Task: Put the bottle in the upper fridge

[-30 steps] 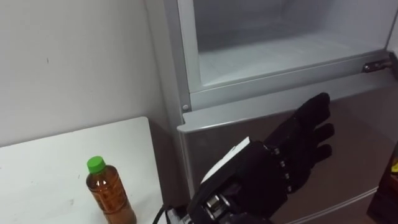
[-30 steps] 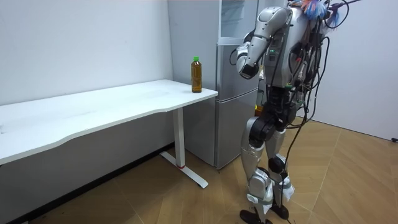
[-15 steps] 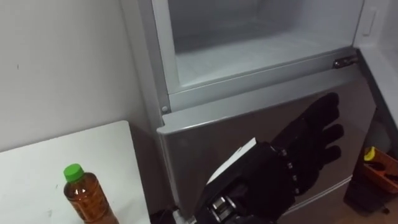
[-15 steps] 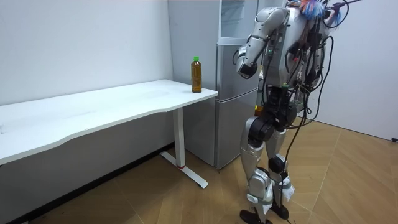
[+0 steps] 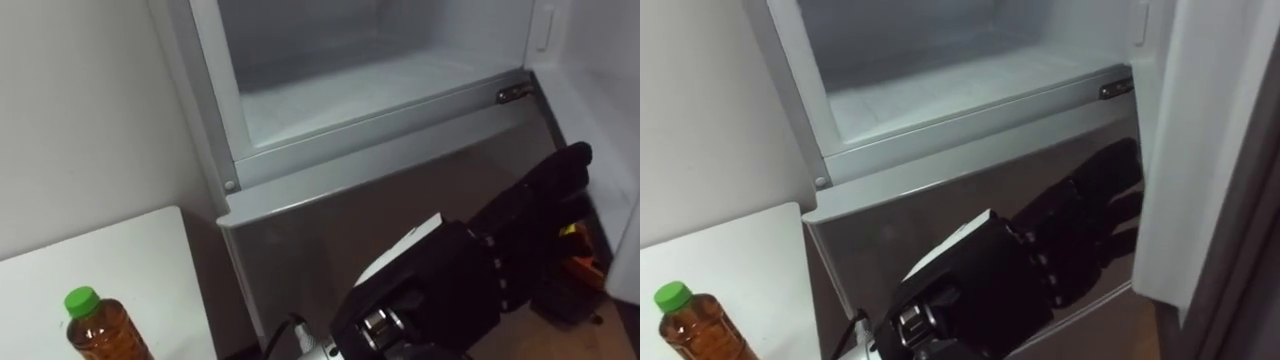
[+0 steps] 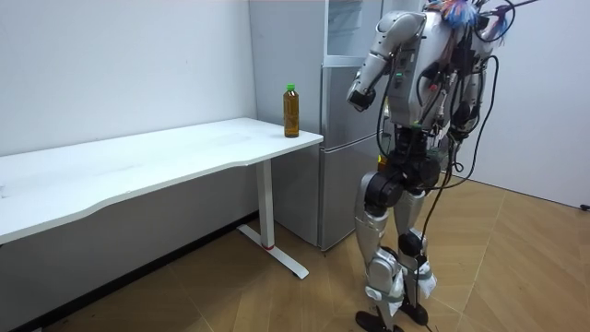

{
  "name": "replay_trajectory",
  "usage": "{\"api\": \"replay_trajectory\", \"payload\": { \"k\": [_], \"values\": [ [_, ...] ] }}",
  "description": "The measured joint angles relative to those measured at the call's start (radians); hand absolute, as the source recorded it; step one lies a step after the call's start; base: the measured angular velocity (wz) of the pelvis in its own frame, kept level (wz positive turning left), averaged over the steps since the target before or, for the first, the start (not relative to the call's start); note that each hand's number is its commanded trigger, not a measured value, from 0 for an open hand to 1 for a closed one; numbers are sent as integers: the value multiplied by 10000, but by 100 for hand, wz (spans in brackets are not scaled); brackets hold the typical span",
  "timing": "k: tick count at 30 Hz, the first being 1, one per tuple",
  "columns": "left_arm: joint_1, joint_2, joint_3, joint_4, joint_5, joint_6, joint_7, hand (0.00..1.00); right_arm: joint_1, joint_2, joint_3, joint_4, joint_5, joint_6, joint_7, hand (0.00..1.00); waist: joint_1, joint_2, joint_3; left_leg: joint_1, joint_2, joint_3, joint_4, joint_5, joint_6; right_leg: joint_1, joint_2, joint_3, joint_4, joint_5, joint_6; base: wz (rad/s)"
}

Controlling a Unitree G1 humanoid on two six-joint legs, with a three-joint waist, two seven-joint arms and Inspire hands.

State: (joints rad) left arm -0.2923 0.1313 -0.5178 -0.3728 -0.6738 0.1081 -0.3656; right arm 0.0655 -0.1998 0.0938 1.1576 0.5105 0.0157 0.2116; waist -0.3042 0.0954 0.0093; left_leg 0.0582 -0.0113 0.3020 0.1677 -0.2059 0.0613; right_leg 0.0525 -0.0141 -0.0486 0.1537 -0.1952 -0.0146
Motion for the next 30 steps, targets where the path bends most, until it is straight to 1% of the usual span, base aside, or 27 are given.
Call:
{"api": "replay_trajectory", "payload": {
  "k": [3, 5, 8, 10, 11, 13, 14, 15, 19, 20, 21, 23, 24, 25, 28, 30],
  "values": [
    [0, -3, 20, 7, -1, 35, -11, 0, -2, 0, -75, 1, 4, 89, 45, 0, -8, 2, 0, 54, 2, 164, 1, 0, 0, -7, 5, 171, 0, 2, 3, -18],
    [-10, -10, 33, 7, -7, 84, -51, 0, 0, 1, -77, -5, 8, 98, 48, 0, -26, 3, 0, 63, 5, 264, 1, 0, 0, -18, 3, 209, -7, 2, 4, -10],
    [-80, -46, 32, 6, -21, 177, -147, 0, 1, 1, -83, -47, 22, 148, 48, 0, -48, 2, 0, 67, 4, 274, -1, 0, 0, -23, -2, 224, -17, 1, 4, -3],
    [-93, -46, 32, 6, -21, 180, -147, 0, -8, -2, -82, -53, 23, 189, 42, 0, -45, 1, 1, 91, 20, 412, -2, 0, 0, -26, 7, 296, -14, 1, 3, -10],
    [-93, -46, 32, 6, -21, 181, -141, 0, -8, -2, -80, -53, 30, 190, 35, 0, -45, 1, 1, 122, 38, 558, -2, 0, 0, -27, 17, 367, -10, 1, 2, -19],
    [-95, -47, 32, 6, -20, 181, -130, 0, -6, -2, -80, -52, 37, 191, 9, 0, -48, -1, 1, 169, 46, 615, -2, 0, 0, -22, 29, 481, -8, 5, -3, -20],
    [-111, -53, 32, 6, -18, 181, -123, 0, 0, -1, -83, -51, 32, 191, -20, 0, -59, -1, 1, 192, 51, 717, -2, 0, 0, -23, 32, 525, -8, 6, -5, -17],
    [-125, -52, 32, 6, -3, 181, -113, 0, -7, 0, -99, -49, -3, 192, -50, 0, -91, -1, 1, 215, 60, 799, -3, 0, 0, -27, 42, 598, -8, 8, -9, -17],
    [-246, -53, 32, 9, -3, 205, -80, 0, -30, -5, -139, -46, -7, 192, -119, 0, -260, -2, 1, 243, 66, 855, -3, 0, 0, -80, 62, 803, 3, 20, -20, -20],
    [-293, -53, 30, 8, -3, 215, -74, 0, -7, -8, -186, -48, 0, 196, -121, 0, -274, -3, 1, 235, 84, 1038, -6, 0, 0, -170, 84, 925, 53, 23, -23, -31],
    [-334, -53, 28, 9, -1, 244, -35, 0, -17, -19, -186, -70, 16, 199, -124, 0, -293, -18, 0, 249, 105, 1130, -6, 0, 0, -205, 162, 1044, 59, 42, -34, -34],
    [-368, -54, 28, 20, 6, 248, 60, 0, 30, -44, -173, -159, 92, 200, -140, 0, -388, -28, -4, 259, 130, 1154, -3, -2, -2, -239, 157, 1047, 55, 62, -39, -28],
    [-410, -58, 28, 46, 4, 247, 118, 0, 41, -44, -166, -227, 132, 200, -148, 0, -498, -32, -1, 259, 146, 1196, -4, -2, -3, -266, 155, 1053, 65, 70, -51, -22],
    [-451, -64, 26, 72, 4, 247, 135, 0, 47, -44, -164, -247, 157, 200, -149, 0, -515, -33, 0, 260, 159, 1230, -4, -3, -4, -294, 155, 1060, 81, 72, -55, -23],
    [-886, -65, -30, 328, 2, 247, 219, 0, 48, -65, -149, -247, 249, 198, -189, 0, -540, -46, 11, 288, 212, 1301, -2, -6, -9, -347, 191, 1130, 112, 90, -86, -20],
    [-1187, -73, -253, 461, 2, 246, 336, 0, 47, -145, -66, -237, 341, 197, -253, 0, -610, -30, 9, 295, 230, 1304, 1, -6, -11, -344, 212, 1157, 87, 96, -101, -6]
  ]
}}
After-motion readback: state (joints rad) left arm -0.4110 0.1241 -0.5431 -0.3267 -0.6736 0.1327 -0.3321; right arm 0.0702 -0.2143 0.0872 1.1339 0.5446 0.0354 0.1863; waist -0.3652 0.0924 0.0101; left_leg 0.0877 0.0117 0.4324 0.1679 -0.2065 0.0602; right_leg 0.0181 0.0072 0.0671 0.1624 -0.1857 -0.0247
